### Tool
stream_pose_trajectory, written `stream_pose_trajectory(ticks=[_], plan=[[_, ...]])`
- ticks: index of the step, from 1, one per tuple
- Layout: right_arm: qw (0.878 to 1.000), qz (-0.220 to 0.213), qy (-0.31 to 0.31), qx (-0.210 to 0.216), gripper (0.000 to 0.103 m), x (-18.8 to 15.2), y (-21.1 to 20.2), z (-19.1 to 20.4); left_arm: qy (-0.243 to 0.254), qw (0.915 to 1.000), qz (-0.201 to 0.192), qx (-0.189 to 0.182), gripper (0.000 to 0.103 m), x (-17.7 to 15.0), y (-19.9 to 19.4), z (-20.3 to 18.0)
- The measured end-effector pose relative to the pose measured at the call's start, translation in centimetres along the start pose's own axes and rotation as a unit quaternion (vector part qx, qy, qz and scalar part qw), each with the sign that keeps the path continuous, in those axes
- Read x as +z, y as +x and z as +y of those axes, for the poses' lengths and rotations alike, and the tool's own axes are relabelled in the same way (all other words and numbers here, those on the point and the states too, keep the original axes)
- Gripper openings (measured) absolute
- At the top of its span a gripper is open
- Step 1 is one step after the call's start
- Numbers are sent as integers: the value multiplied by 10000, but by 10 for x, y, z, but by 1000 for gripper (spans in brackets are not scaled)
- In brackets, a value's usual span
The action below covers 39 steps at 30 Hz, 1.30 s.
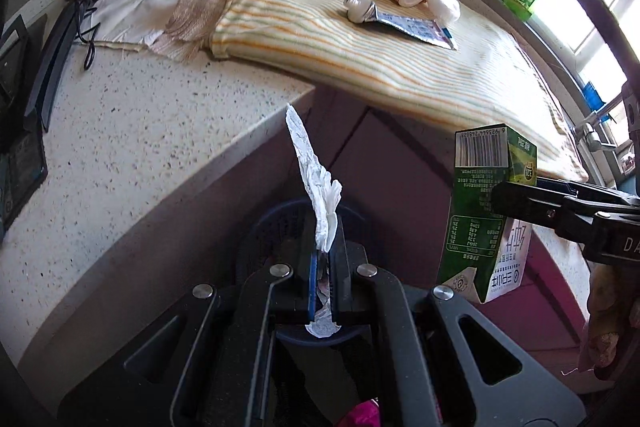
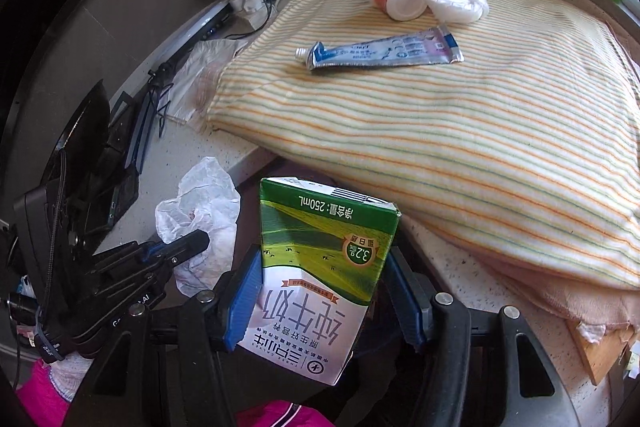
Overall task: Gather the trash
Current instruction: 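Lower the tissue and carton into the blue basket and open both tools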
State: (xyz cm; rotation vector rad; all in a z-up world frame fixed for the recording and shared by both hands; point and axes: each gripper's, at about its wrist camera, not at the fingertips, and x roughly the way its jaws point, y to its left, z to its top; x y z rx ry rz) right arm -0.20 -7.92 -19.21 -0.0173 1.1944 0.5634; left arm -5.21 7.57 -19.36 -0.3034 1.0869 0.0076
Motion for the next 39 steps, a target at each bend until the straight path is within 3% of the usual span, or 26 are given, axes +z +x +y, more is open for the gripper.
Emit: stream_pose_trajectory(ticks=[19,29,39], plan=[[9968,630,-82,-486,62,-44,74,2,229,9962,838,-42,2,-42,68,6],[9941,847,-14,-671,63,-53,110,-8,259,9939,1073,34,2,-48,97,8],[9933,902,-43,-720,64,-52,120,-7,291,9920,1214,179,2,-47,110,5]])
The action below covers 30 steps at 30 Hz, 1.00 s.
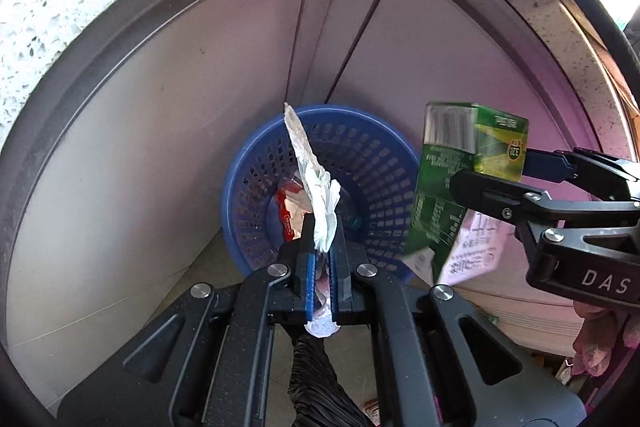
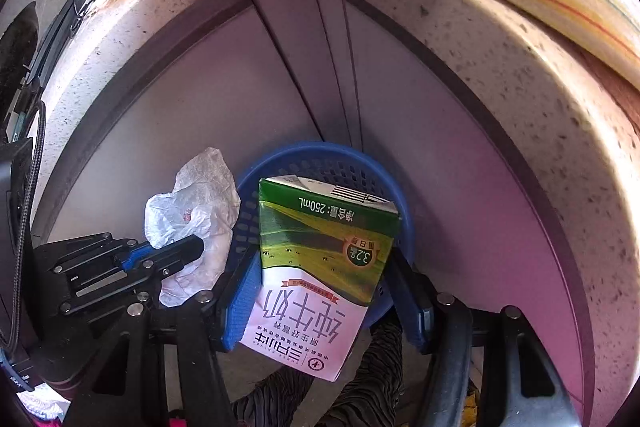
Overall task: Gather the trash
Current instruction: 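Lower the tissue and carton into the blue basket and open both tools, then raise both tools back toward the towel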
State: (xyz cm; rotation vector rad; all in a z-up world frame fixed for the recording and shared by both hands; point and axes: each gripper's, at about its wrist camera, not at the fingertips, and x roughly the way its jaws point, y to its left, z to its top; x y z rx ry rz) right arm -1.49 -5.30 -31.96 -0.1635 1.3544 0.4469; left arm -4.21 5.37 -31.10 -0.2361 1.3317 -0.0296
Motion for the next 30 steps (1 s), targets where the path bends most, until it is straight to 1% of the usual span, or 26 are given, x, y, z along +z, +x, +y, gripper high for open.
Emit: stream_pose_trajectory(ticks=[2,4,5,6,7,8,10,20,24,30], plan=[[10000,24,-9,-25,64,1,0,1,13,10000,30,39,3,0,2,-1],[10000,34,-1,-38,64,3,0,1,20,10000,19,67,7,0,1,-1],[10000,39,0,-47,64,4,-1,2,4,10000,7,80,14,0,0,-1],[10000,37,3,-60,64,4,-1,1,-15,10000,-5,86,24,0,0,0],[10000,40,7,-66,64,5,-2,1,-34,10000,-18,78,29,-1,0,1],[10000,43,8,-70,64,5,-2,0,-50,10000,-27,76,39,-1,-1,2],[9999,41,-1,-98,67,8,-3,1,-40,9999,-39,122,39,-1,-1,2],[9999,-76,-86,-66,67,11,-20,3,-29,9997,-155,199,39,5,-11,10],[9997,-178,-184,-54,67,13,-34,6,-55,9993,-286,218,39,7,-26,15],[9978,-551,-360,-90,76,23,-73,13,-25,9978,-611,268,39,15,-51,11]])
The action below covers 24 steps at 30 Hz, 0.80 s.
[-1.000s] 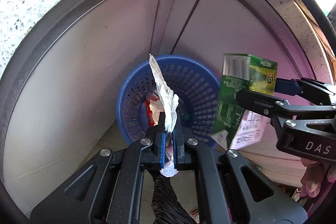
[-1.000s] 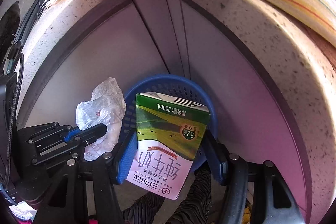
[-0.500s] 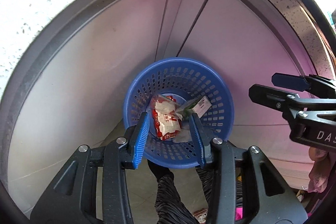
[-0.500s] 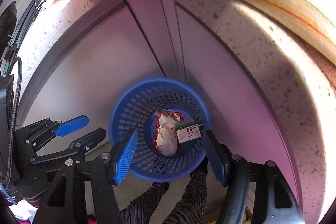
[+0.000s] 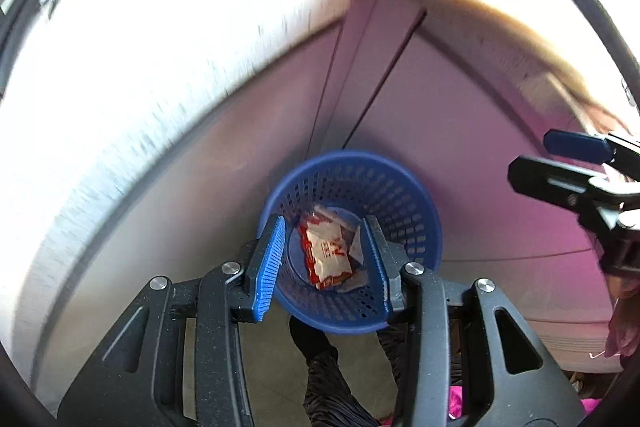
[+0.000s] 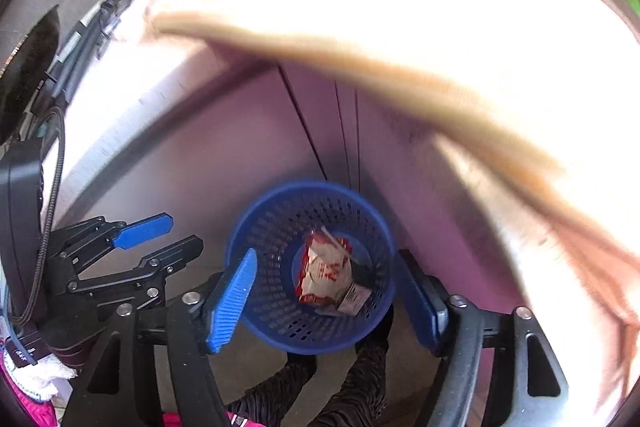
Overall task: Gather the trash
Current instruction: 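Raise both tools back toward the towel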
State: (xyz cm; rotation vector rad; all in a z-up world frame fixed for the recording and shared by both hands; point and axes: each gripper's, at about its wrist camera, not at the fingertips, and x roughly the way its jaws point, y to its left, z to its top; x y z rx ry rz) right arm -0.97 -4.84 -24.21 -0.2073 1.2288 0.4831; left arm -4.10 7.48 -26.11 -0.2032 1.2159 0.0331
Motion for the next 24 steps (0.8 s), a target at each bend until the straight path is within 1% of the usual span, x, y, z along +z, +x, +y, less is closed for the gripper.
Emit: stream_pose_trajectory(ticks=[2,4,6,9,17,21,24], plan=[[9999,-130,-21,-3,79,6,-13,1,2,10000,-94,-15,39,4,-9,1],[9996,-262,-63,-19,83,12,-27,1,-28,9998,-198,-41,39,9,-17,1],[9990,-398,-141,-130,86,18,-41,3,-54,9995,-304,-61,39,15,-26,1],[9984,-489,-250,-154,89,27,-54,3,-88,9989,-455,-74,39,23,-37,0],[9963,-781,-332,-103,89,53,-84,-4,-154,9962,-845,-139,39,58,-68,-4],[9945,-1005,-298,-33,89,66,-100,-18,-205,9942,-1023,-245,39,78,-77,-11],[9924,-1201,-266,-10,89,77,-111,-37,-211,9929,-1125,-310,40,94,-74,-17]])
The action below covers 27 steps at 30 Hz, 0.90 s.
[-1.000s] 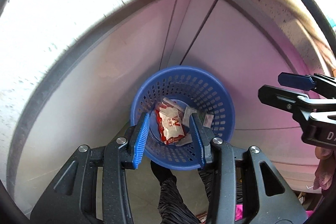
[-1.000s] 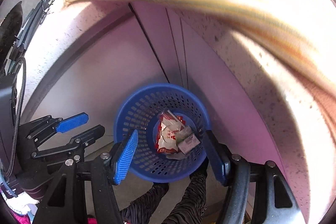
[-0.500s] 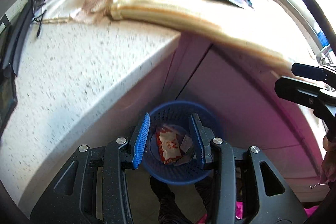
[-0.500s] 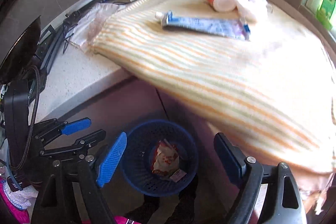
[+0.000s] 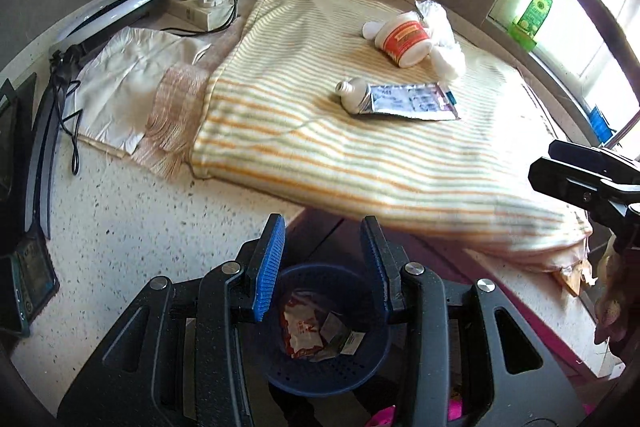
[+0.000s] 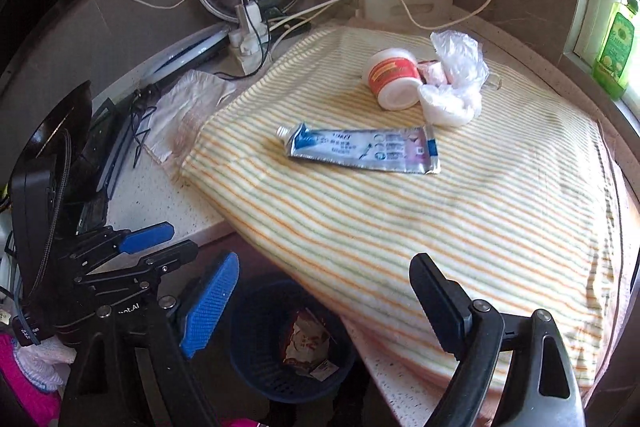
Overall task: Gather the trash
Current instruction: 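Raise both tools back toward the towel, then reach the left tool to the red-labelled tub while the right tool reaches the clear bag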
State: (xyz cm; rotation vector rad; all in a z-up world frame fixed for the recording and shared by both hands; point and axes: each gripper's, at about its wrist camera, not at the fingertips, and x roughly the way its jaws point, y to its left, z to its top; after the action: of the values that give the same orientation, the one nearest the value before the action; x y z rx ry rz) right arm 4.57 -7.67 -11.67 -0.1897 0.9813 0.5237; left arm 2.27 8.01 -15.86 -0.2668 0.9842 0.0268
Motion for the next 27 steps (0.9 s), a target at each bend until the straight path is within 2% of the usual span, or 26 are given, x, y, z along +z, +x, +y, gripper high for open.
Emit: stream_pose_trajectory(ticks=[3,7,13,15,16,27], plan=[[9998,-168,-25,-119,97,12,-5,-20,-25,9999,-87,-57,49,15,0,-8],[9995,-251,53,-200,97,28,-8,-50,35,9998,-179,-65,49,34,3,-21],[9991,-146,390,-67,97,52,0,-96,362,9991,-234,-60,50,63,15,-45],[9987,-144,493,-30,97,59,4,-110,482,9985,-264,-40,61,71,20,-54],[9985,-133,537,-12,97,62,6,-116,529,9982,-294,-26,62,75,21,-57],[9913,24,1207,533,97,98,40,-178,1002,9940,-442,-50,62,128,48,-90]])
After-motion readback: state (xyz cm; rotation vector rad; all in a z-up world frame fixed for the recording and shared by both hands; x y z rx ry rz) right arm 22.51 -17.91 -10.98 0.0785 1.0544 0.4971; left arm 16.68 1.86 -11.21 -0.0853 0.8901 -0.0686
